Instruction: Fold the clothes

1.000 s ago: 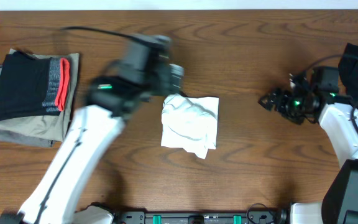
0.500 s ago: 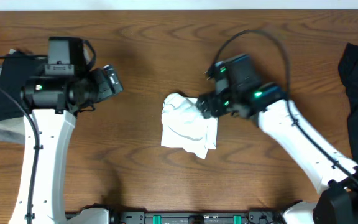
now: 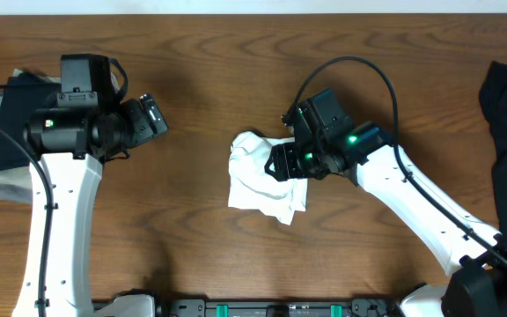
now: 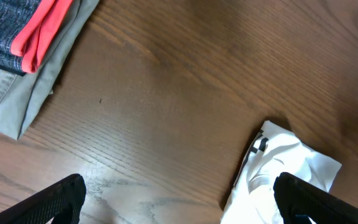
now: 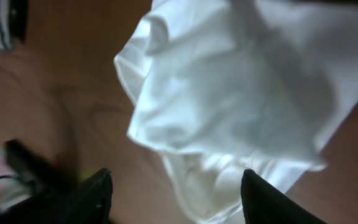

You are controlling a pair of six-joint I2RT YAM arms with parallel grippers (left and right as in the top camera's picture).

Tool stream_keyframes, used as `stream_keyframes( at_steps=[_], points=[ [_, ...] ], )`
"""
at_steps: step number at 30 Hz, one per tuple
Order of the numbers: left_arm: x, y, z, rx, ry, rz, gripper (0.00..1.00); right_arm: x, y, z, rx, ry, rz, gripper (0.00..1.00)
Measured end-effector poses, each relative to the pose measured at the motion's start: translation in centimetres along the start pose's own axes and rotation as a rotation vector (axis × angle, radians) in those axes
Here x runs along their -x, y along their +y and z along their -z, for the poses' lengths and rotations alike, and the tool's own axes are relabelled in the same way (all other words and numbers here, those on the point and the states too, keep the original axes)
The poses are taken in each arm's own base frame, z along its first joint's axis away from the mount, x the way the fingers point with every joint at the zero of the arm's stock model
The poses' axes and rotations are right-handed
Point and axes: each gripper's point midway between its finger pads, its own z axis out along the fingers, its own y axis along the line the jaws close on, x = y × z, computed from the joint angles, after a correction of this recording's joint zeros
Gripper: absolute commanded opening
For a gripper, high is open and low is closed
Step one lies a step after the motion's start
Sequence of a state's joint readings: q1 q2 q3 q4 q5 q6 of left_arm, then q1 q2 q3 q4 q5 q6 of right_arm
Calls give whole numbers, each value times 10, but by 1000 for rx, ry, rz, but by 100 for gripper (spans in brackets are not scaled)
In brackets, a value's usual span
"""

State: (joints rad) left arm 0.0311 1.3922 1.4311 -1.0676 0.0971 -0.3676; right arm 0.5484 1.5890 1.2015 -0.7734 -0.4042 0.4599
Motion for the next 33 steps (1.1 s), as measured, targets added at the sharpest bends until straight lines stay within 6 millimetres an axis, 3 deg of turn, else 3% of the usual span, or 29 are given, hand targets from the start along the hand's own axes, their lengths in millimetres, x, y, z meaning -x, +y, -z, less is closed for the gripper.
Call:
stream_keyframes(
  at_steps=[5,11,22,27,33],
  points=[
    [0,0,0,0,0,0,98,-14,-3,1,-11,57,-123,68],
    [0,0,0,1,0,0,98,-10,-8,-2,-40,37,-224,70],
    [0,0,0,1,2,0,98,7,-21,-40,-64,29,-407,67],
    [-1,0,0,1,2,0,98,16,-18,-41,-43,-2,-417,60],
    [-1,0,0,1,2,0,98,20,-22,-41,-64,-29,-427,43]
  ],
)
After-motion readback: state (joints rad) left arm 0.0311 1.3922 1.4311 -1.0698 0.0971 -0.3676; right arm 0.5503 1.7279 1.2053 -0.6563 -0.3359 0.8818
